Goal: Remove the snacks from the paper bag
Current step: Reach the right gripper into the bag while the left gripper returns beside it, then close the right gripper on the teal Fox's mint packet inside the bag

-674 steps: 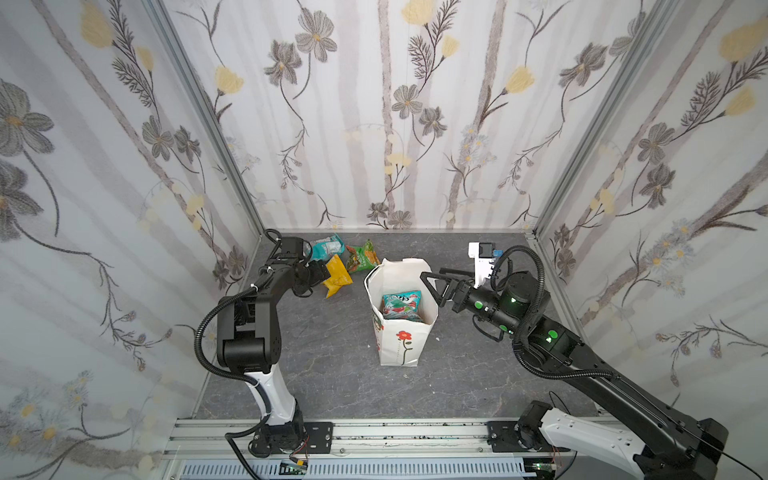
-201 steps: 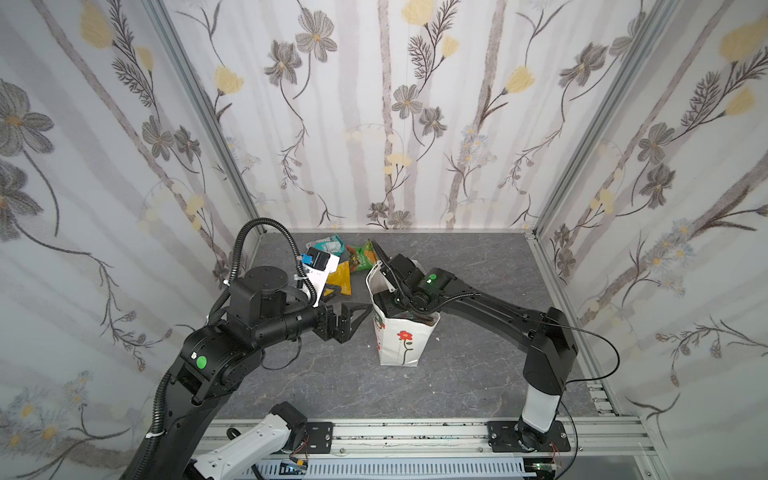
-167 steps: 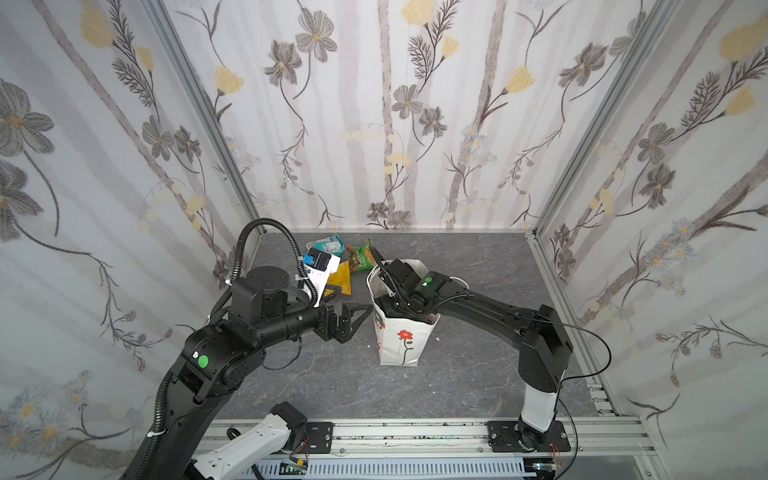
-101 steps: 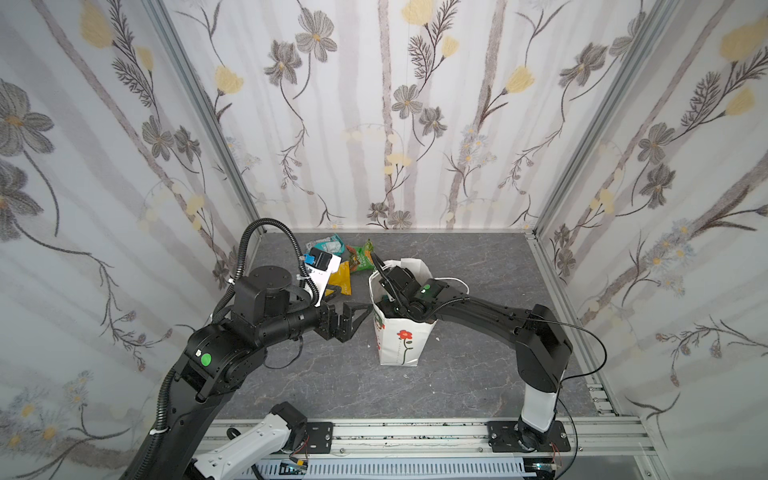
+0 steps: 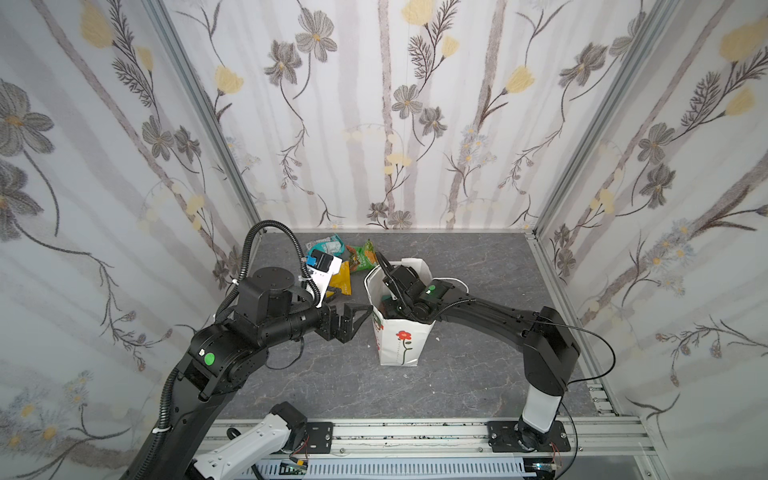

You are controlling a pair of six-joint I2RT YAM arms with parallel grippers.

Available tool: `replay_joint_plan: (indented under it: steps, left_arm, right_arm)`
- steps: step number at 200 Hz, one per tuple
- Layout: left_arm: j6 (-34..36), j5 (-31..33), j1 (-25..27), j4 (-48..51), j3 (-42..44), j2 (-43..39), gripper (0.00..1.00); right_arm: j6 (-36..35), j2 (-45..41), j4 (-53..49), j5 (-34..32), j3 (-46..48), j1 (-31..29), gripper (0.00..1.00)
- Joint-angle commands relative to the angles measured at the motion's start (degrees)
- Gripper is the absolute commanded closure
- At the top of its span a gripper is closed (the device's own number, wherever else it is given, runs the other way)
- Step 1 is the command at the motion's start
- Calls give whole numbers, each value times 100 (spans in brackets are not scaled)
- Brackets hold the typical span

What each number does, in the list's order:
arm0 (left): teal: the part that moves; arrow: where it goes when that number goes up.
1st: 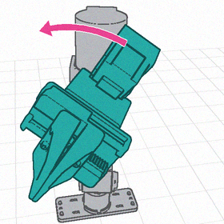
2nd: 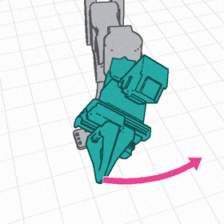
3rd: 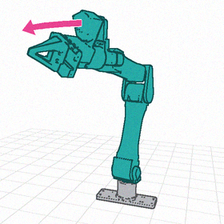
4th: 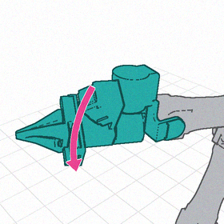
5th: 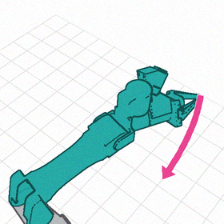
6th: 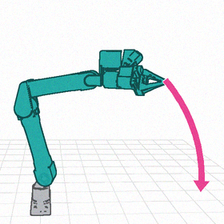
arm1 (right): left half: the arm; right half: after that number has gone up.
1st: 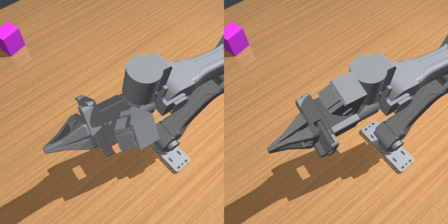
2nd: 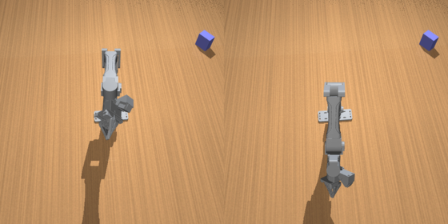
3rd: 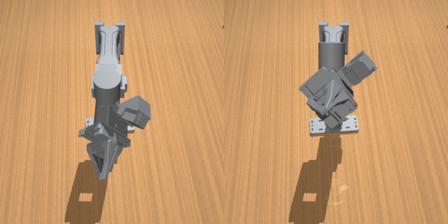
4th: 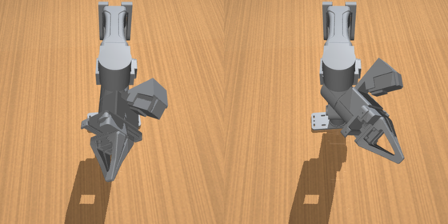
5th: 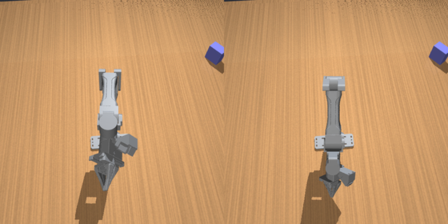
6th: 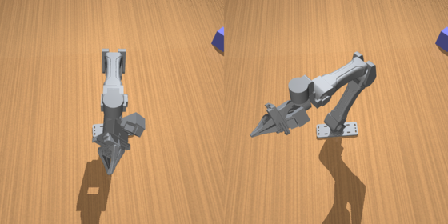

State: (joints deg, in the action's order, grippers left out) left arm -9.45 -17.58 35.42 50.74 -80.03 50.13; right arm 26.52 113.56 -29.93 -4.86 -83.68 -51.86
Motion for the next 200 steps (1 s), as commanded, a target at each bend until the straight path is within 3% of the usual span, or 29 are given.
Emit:
replay_joint_plan:
  steps: [1, 43, 162, 200]
  left_arm:
    - [-31, 58, 5, -141, 22, -4, 0]
    - [-25, 97, -1, -126, 22, 8, 0]
    - [-98, 106, 0, -135, -9, 59, 0]
    - [-144, 132, 0, -201, 74, 64, 0]
  right_arm:
    - [54, -136, 106, 77, 10, -9, 94]
    - [66, -367, 146, 46, -8, -14, 100]
    - [90, -956, 144, -164, -254, -9, 100]
    - [105, -1237, 287, -496, -212, 1, 100]
